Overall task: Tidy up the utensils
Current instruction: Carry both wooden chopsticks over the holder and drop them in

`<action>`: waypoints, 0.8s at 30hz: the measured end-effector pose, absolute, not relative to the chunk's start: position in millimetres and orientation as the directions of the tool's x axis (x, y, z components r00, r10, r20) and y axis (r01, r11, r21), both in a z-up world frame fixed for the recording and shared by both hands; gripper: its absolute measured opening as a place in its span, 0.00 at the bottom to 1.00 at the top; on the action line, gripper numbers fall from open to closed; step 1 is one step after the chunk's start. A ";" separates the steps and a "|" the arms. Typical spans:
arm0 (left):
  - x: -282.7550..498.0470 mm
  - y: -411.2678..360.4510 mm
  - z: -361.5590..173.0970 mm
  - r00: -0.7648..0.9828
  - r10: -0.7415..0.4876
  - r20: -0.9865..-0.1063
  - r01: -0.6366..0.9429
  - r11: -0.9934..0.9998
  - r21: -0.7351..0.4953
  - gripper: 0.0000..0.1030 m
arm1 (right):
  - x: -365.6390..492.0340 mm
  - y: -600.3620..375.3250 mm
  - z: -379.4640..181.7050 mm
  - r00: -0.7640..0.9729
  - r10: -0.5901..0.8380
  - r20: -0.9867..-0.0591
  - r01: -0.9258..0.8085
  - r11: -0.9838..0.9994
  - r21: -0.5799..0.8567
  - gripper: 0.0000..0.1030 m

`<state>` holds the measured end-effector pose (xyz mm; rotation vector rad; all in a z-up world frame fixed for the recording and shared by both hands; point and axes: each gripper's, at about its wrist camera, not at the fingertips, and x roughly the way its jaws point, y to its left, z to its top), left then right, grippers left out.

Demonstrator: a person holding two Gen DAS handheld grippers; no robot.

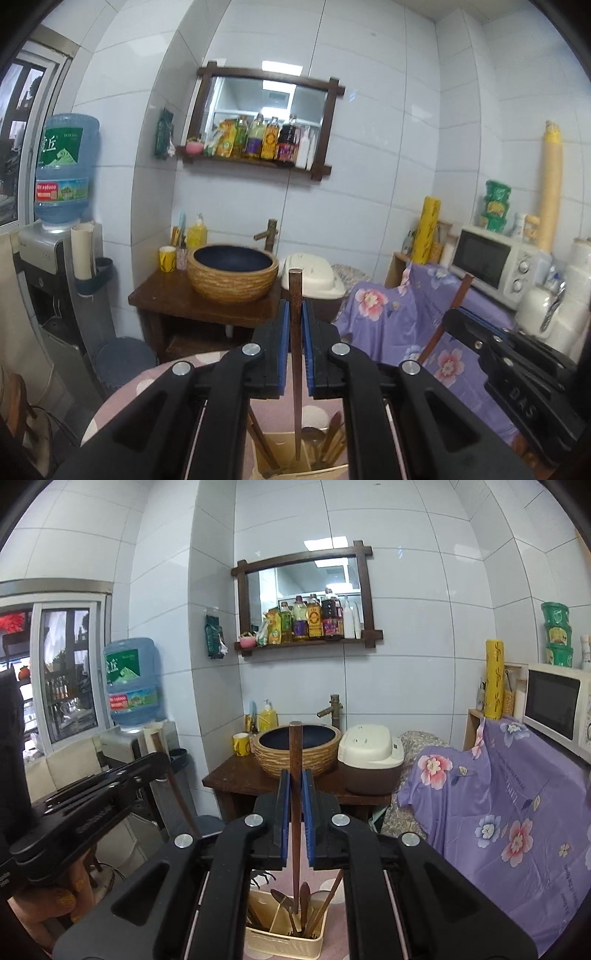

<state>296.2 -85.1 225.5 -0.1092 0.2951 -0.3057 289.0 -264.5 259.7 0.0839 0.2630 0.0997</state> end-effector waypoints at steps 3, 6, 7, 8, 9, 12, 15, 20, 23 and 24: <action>310.5 -94.1 191.9 0.899 -0.296 -0.322 0.266 0.954 -0.136 0.08 | 301.7 -261.5 227.6 0.949 0.107 -0.296 -0.081 0.992 0.099 0.07; 317.9 -96.0 161.8 0.880 -0.294 -0.372 0.257 0.955 -0.147 0.08 | 312.1 -259.9 190.7 0.932 0.107 -0.347 -0.074 0.992 0.107 0.07; 318.6 -96.5 153.9 0.875 -0.295 -0.384 0.256 0.955 -0.150 0.08 | 313.8 -259.6 181.7 0.928 0.109 -0.356 -0.073 0.991 0.112 0.07; 318.6 -97.0 146.6 0.869 -0.296 -0.396 0.256 0.955 -0.150 0.08 | 315.1 -259.4 171.2 0.923 0.110 -0.367 -0.072 0.991 0.117 0.07; 317.9 -98.2 138.0 0.864 -0.294 -0.409 0.256 0.956 -0.146 0.08 | 316.3 -258.8 163.2 0.920 0.112 -0.376 -0.072 0.990 0.119 0.07; 316.6 -100.4 120.9 0.853 -0.289 -0.434 0.255 0.957 -0.135 0.08 | 318.1 -256.3 144.6 0.909 0.121 -0.398 -0.078 0.989 0.122 0.07; 318.1 -101.7 107.9 0.841 -0.287 -0.459 0.255 0.958 -0.130 0.08 | 320.1 -256.1 131.3 0.903 0.116 -0.414 -0.074 0.990 0.117 0.07; 315.2 -101.4 109.1 0.838 -0.300 -0.456 0.274 0.954 -0.124 0.08 | 320.9 -260.2 123.6 0.902 0.135 -0.410 -0.085 0.987 0.139 0.08; 304.1 -95.1 111.9 0.850 -0.300 -0.433 0.272 0.954 -0.127 0.12 | 310.2 -261.5 124.0 0.921 0.101 -0.377 -0.062 0.992 0.114 0.27; 295.8 -91.1 111.9 0.856 -0.303 -0.420 0.276 0.953 -0.124 0.23 | 305.1 -261.9 124.9 0.927 0.099 -0.361 -0.063 0.992 0.110 0.36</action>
